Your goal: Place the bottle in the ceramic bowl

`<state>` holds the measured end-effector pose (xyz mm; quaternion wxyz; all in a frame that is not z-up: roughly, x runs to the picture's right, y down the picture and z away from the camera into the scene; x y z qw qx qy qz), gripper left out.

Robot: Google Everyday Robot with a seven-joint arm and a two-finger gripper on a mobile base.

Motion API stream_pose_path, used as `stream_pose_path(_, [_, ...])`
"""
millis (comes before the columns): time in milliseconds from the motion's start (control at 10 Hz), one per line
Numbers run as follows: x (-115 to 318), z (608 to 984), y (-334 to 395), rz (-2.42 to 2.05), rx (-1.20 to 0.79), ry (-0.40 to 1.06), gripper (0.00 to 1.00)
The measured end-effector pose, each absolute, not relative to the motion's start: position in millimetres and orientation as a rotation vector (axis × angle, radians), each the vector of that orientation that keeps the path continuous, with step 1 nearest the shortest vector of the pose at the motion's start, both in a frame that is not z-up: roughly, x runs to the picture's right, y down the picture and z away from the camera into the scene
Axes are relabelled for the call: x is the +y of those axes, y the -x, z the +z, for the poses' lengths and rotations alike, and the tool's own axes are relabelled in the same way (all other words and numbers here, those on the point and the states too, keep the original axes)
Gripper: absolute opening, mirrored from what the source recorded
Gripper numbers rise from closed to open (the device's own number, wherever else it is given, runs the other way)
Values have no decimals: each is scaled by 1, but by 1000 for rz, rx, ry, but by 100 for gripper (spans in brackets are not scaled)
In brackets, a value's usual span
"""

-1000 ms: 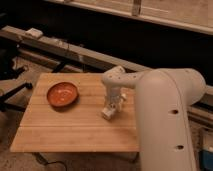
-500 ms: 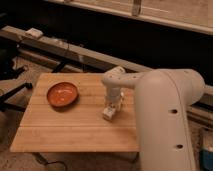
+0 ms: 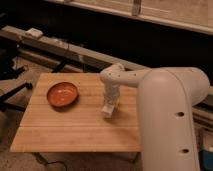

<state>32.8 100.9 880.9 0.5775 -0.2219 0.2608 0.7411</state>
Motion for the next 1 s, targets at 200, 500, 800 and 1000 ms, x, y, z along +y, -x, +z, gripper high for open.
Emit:
stream_pose_path(200, [89,874,-13,1681,572,546,0])
stream_pose_path(500, [72,869,26,1587,516,587,0])
stream_pose_path(800, [52,862,78,1471,435,631,0])
stream_pose_path(1000, [37,853,110,1390,373,649,0])
